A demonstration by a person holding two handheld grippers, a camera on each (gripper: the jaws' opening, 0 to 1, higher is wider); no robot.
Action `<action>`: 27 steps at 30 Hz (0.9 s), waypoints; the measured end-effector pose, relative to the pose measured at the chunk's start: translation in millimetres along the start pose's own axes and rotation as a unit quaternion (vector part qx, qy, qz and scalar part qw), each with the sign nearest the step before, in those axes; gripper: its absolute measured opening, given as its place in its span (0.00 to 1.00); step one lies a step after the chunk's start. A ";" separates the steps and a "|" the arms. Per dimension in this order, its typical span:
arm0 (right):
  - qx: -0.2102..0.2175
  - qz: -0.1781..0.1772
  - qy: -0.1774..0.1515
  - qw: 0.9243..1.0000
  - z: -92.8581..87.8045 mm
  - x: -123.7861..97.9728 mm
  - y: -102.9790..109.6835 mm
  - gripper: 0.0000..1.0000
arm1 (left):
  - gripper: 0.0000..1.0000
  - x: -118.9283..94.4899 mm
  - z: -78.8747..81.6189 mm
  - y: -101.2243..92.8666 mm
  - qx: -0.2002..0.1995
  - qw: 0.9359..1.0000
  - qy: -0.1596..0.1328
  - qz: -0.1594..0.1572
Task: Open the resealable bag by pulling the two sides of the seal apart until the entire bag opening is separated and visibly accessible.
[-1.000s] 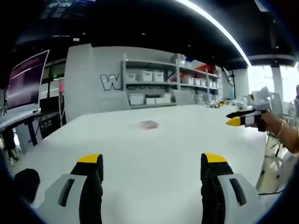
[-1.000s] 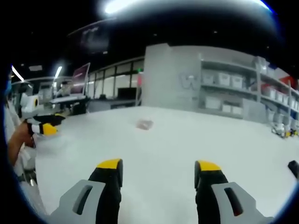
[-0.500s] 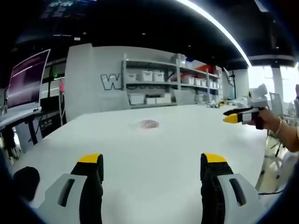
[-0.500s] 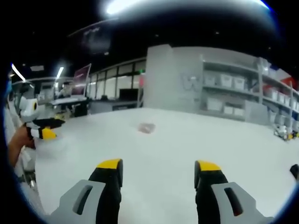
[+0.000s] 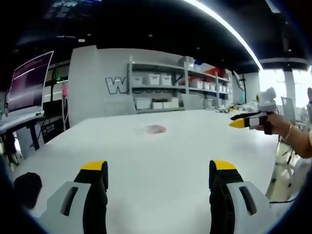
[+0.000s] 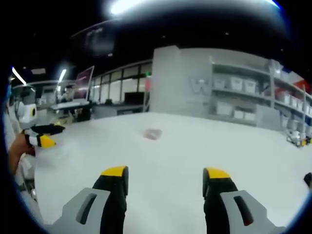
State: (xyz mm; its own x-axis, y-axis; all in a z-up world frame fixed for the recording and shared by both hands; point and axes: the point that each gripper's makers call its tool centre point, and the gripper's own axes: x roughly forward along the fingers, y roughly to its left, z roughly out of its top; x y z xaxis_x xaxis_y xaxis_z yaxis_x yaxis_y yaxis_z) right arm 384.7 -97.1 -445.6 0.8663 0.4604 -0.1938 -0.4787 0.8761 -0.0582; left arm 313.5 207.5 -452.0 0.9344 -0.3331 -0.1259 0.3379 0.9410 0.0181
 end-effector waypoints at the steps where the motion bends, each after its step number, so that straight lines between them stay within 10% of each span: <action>1: 0.000 0.000 0.000 1.000 -0.1 0.6 0.1 0.61 | 0.84 0.0 -0.5 -0.5 0.000 1.000 0.001 -0.001; 27: -0.012 0.015 0.007 1.000 12.6 31.0 8.0 0.60 | 0.83 -0.3 -3.7 -1.5 0.000 1.000 0.004 -0.004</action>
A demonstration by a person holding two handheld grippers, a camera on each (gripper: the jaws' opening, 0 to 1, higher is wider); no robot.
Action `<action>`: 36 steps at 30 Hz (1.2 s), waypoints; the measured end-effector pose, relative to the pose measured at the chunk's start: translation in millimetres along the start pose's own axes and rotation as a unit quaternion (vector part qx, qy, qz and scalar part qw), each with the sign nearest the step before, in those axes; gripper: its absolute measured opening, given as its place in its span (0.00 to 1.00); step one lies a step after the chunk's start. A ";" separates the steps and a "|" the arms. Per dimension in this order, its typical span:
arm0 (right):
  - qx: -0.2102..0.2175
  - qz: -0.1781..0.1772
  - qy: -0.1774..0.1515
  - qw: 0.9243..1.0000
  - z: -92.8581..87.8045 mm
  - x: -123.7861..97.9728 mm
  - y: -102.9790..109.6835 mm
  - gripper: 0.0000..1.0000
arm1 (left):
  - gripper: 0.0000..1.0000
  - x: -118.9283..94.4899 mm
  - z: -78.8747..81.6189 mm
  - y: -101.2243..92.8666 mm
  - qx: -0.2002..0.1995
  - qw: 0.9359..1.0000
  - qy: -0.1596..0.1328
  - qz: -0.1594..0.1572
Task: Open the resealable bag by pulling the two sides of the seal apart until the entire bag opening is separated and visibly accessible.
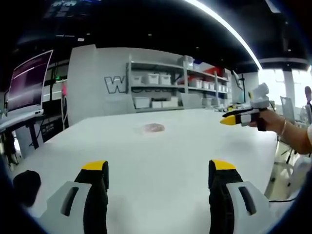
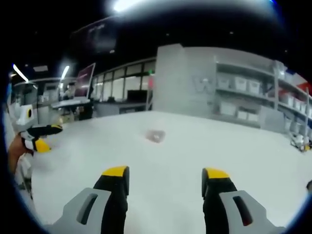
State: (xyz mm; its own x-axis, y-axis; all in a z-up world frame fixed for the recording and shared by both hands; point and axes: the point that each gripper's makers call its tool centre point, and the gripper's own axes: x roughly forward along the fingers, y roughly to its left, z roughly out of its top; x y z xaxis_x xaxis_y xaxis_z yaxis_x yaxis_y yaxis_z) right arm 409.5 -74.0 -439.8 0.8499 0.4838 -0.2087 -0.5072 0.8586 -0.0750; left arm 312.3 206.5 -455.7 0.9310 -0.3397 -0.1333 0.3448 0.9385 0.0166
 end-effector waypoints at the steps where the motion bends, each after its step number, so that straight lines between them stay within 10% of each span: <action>1: 0.000 0.001 -0.001 1.000 0.8 1.5 0.5 0.59 | 0.83 0.0 0.1 0.1 0.000 1.000 0.000 0.000; 36: -0.009 0.014 0.006 1.000 11.8 34.8 7.6 0.57 | 0.82 1.7 3.0 0.0 0.008 1.000 0.001 -0.004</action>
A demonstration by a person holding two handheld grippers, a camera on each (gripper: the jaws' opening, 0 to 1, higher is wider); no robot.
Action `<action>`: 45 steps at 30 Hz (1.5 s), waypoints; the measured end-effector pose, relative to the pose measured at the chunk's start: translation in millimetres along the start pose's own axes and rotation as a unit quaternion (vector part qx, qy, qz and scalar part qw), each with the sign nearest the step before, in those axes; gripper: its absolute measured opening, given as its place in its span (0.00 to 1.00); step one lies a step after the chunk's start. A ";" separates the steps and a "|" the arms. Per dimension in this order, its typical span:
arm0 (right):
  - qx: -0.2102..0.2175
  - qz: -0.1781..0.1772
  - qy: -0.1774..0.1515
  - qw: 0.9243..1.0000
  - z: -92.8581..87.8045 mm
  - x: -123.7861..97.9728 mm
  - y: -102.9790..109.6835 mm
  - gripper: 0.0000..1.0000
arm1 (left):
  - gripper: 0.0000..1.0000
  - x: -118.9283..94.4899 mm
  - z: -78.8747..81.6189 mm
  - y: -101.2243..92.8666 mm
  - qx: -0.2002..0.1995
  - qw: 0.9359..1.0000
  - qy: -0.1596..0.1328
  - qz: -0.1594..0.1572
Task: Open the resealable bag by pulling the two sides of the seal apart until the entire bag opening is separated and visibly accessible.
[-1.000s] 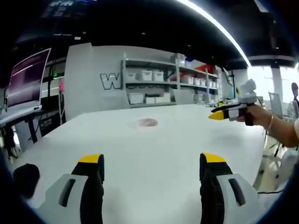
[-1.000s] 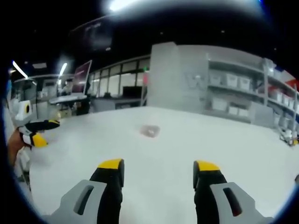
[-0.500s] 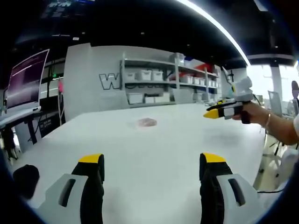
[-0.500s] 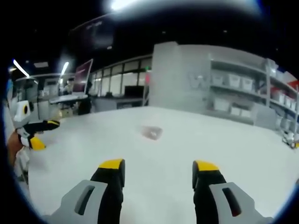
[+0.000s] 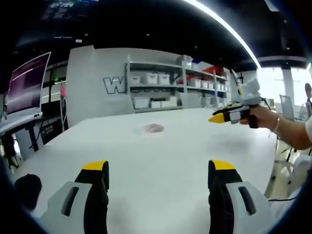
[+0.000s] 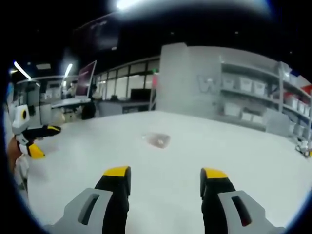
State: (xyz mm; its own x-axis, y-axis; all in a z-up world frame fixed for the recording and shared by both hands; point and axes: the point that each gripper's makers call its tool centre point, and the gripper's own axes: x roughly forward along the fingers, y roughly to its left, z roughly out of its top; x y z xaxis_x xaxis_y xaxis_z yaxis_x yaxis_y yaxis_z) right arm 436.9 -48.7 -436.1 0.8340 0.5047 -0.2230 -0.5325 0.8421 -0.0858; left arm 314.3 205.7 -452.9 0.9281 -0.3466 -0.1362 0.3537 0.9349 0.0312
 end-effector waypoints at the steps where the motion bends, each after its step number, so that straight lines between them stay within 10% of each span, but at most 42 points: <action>1: 0.000 0.000 0.000 1.000 -0.1 0.7 0.0 0.57 | 0.82 0.1 -0.1 -0.1 0.000 1.000 0.000 -0.001; 45: -0.008 0.006 0.008 1.000 17.4 44.0 7.3 0.53 | 0.81 6.9 -0.3 0.3 -0.010 1.000 0.005 -0.014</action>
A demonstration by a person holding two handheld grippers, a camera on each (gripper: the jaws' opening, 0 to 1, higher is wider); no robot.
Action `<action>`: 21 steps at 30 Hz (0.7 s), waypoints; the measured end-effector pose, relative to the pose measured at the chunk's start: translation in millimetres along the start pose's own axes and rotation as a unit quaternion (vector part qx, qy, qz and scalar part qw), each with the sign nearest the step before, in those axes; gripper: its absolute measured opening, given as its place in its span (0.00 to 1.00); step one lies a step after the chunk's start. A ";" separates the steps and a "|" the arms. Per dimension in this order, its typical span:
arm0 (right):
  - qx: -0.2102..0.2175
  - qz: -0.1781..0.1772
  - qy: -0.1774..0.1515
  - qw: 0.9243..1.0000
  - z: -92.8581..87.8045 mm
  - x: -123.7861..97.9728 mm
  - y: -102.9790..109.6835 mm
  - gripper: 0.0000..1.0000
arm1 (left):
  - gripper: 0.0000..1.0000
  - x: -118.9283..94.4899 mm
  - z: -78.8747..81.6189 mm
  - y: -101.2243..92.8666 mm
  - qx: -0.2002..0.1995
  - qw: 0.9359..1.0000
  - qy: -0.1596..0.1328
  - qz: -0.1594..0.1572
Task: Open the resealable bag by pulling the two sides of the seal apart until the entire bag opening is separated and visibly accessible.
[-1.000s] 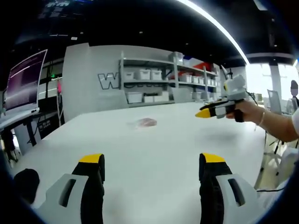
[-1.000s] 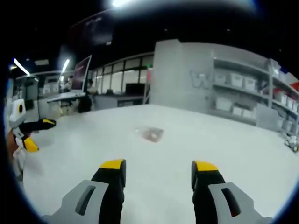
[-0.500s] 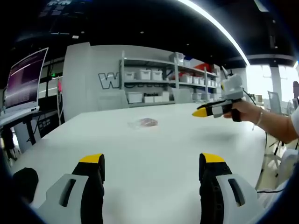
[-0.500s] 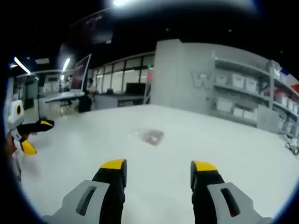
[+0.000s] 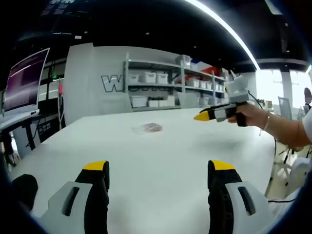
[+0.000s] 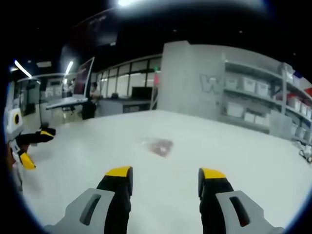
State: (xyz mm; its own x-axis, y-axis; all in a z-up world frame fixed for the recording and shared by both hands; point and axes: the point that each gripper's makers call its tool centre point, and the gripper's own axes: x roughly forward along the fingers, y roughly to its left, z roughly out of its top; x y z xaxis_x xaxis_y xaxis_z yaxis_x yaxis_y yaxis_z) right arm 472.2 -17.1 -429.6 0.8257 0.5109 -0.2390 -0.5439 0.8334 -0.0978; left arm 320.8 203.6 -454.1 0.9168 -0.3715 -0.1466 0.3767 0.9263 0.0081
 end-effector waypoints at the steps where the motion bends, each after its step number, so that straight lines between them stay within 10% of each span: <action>1: 0.000 0.001 0.000 1.000 0.7 1.6 0.8 0.53 | 0.81 0.6 -0.6 -1.3 0.000 1.000 0.001 -0.002; 21: -0.012 0.003 0.013 1.000 2.7 11.2 9.7 0.52 | 0.81 1.4 9.6 -2.8 0.004 1.000 0.004 -0.008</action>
State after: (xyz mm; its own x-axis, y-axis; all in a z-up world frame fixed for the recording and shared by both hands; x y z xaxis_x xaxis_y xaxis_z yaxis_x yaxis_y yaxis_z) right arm 476.7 -2.7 -430.7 0.8181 0.5109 -0.2639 -0.5531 0.8247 -0.1183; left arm 322.2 199.9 -444.9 0.9093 -0.3863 -0.1546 0.3930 0.9194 0.0140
